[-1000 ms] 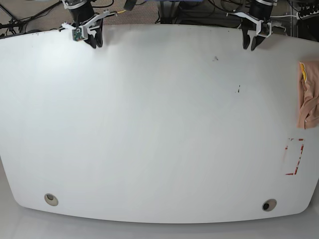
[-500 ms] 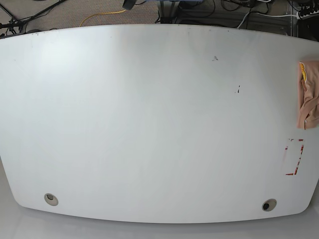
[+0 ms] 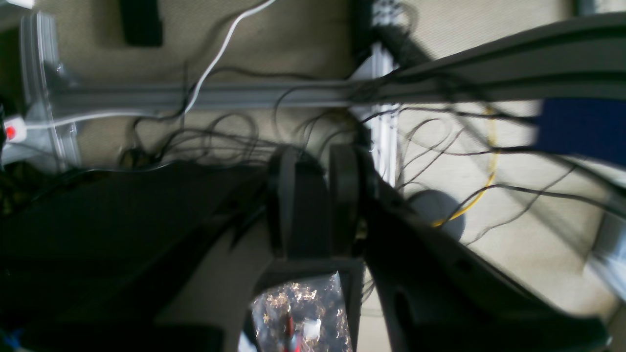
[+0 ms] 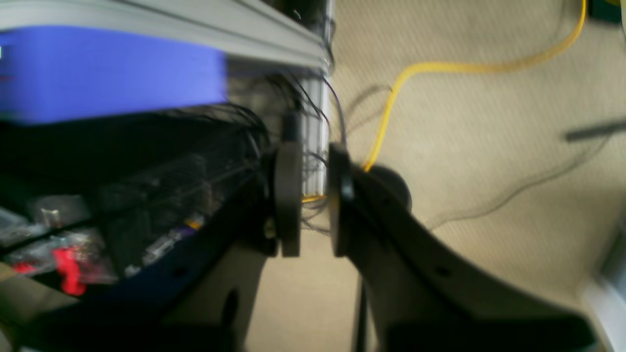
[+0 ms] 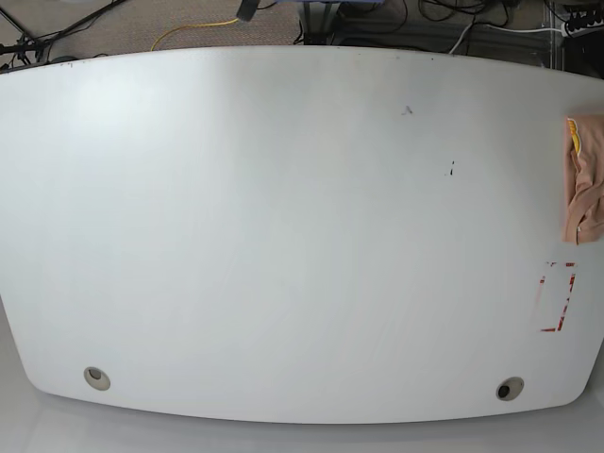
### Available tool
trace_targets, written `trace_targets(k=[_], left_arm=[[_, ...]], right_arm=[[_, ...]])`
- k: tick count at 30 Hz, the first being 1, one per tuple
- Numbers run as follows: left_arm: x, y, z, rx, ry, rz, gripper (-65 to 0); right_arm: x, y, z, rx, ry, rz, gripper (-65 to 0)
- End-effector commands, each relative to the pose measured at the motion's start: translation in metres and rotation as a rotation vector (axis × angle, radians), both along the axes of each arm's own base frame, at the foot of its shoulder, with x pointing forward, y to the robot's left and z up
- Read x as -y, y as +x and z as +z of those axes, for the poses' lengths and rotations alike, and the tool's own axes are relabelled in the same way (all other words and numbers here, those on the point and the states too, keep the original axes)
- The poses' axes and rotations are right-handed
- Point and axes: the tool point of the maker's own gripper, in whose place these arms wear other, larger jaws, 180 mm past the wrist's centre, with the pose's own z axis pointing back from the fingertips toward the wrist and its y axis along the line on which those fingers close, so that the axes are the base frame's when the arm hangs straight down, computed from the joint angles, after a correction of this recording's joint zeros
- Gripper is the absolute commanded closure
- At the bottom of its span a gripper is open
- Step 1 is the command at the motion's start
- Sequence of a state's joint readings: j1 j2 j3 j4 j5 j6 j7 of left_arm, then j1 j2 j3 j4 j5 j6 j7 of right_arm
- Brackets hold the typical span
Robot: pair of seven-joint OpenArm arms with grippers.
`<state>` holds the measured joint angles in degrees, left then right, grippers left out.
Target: Fold the T-shirt properly
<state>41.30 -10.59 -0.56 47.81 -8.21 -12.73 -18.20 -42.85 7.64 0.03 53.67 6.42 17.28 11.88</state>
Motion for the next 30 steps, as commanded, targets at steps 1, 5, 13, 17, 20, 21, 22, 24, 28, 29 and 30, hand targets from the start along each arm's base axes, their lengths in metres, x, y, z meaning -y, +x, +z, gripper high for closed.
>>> trace_targets(k=[1,5,13,17,20,21,22,24,28,29,30], left_arm=[[-0.001,-0.007,-0.010,-0.031,-0.002,0.015,-10.4],[-0.010,-0.005,-0.033,-0.092,0.015,0.049,-10.6],[-0.017,0.013,-0.064,-0.196,0.037,0.046,-10.6],[-0.026,0.024,-0.070,-0.221,0.092,0.041,-10.6],[-0.030,0.032,-0.073,-0.248,0.126,0.020,-10.6],[-0.028,0.036,-0.075,-0.253,0.123,0.015,-10.6],[-0.022,0.040,-0.076,-0.261,0.113,0.012,-10.6],[-0.014,0.040,-0.079,-0.284,0.102,0.006,-10.6],[-0.011,0.051,-0.081,-0.298,0.098,0.006,-10.6],[-0.010,0.052,-0.081,-0.301,0.097,0.005,-10.6],[-0.010,0.053,-0.081,-0.302,0.097,0.005,-10.6]], right_arm=[[0.010,-0.002,-0.010,-0.015,-0.018,-0.020,-8.7],[0.014,0.009,-0.025,-0.032,-0.027,-0.031,-8.7],[0.022,0.025,-0.050,-0.084,-0.044,-0.059,-9.2],[0.023,0.033,-0.056,-0.096,-0.047,-0.061,-9.4],[0.023,0.042,-0.059,-0.113,-0.047,-0.055,-9.4],[0.024,0.045,-0.060,-0.115,-0.052,-0.054,-9.4],[0.026,0.048,-0.061,-0.116,-0.062,-0.055,-9.4],[0.031,0.055,-0.063,-0.110,-0.090,-0.058,-9.4],[0.036,0.059,-0.066,-0.133,-0.123,-0.057,-9.4],[0.036,0.062,-0.066,-0.138,-0.123,-0.055,-9.4],[0.035,0.063,-0.067,-0.141,-0.121,-0.053,-9.4]])
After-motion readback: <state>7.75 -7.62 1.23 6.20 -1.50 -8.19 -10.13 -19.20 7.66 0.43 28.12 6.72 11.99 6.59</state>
